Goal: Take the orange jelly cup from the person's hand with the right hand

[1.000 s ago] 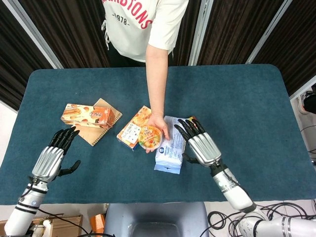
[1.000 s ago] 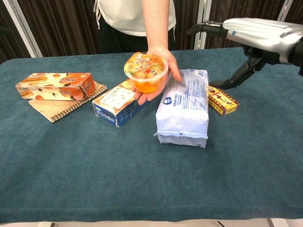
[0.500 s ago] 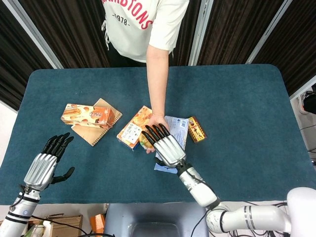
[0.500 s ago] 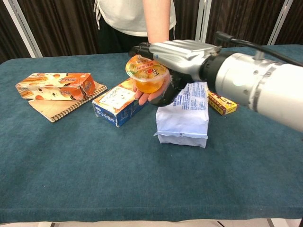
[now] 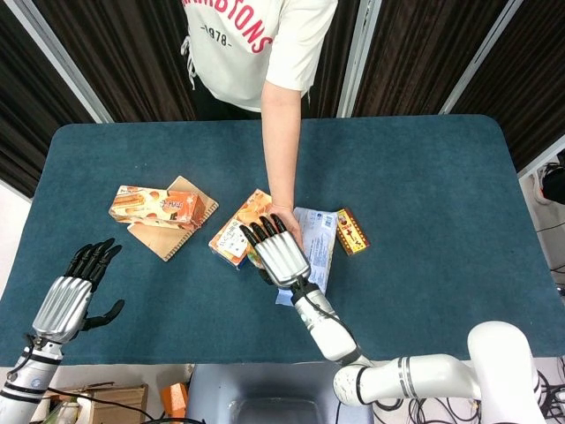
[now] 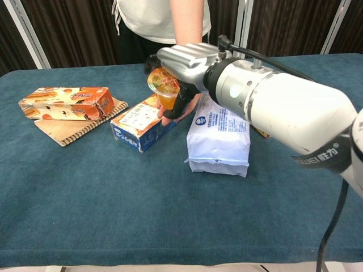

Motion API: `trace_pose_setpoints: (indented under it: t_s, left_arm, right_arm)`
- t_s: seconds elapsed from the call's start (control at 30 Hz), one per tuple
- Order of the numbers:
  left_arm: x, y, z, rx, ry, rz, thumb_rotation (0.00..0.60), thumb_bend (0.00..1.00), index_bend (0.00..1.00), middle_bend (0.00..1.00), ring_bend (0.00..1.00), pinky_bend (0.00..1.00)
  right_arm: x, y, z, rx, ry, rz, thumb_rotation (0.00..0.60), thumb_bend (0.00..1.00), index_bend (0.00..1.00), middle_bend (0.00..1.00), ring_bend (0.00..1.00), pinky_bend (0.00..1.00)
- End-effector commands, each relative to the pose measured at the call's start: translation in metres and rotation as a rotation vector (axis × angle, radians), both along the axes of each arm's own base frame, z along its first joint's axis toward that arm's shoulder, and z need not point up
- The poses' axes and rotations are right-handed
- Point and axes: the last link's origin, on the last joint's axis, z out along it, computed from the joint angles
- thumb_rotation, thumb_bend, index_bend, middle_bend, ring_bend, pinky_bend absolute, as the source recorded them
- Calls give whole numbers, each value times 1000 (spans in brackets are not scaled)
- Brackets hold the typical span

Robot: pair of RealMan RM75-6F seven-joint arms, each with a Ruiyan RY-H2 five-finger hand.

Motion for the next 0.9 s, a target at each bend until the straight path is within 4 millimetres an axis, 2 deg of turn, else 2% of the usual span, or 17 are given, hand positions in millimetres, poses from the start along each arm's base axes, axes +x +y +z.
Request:
trace_pose_setpoints:
  t_s: [0.03,0.27,0.4,0.5,0.63,0.73,0.83,0.9]
  left_arm:
    - [-1,-1,0,-2,3,0,600,314,0,0,0,0]
    - [-2,0,1,-1,-1,7,600,314,0,0,0,0]
    - [-3,0,2,-3,-3,9,600,313,0,0,0,0]
    - [-3,0,3,1,-3,10,600,315,0,0,0,0]
    - [-5,-1,8,15,-2,12,600,313,0,0,0,0]
    - [-10,-4,14,23,11,22,600,313,0,0,0,0]
    - [-20,-14,20,27,44,33,600,313,0,0,0,0]
    - [-27,-25,22,20,62,43,600,312,0,0,0,0]
  right_arm:
    - [-4,-2,-1,0,11,-16,600,207,362,291,228,305]
    - [-1,-4,0,-41,-10,12,600,207,604,470,499,607]
    - [1,-5,4,-77,-13,31,600,215,716,554,612,728]
    - [4,-5,11,-99,-38,44,600,220,737,571,642,757]
    - [4,-2,40,-148,-106,76,600,220,737,573,644,761]
    - [-12,5,74,-195,-129,91,600,220,727,573,643,759]
    - [-44,12,109,-265,-88,100,600,220,705,573,631,750]
    - [-77,17,130,-299,-41,74,600,220,692,573,624,747]
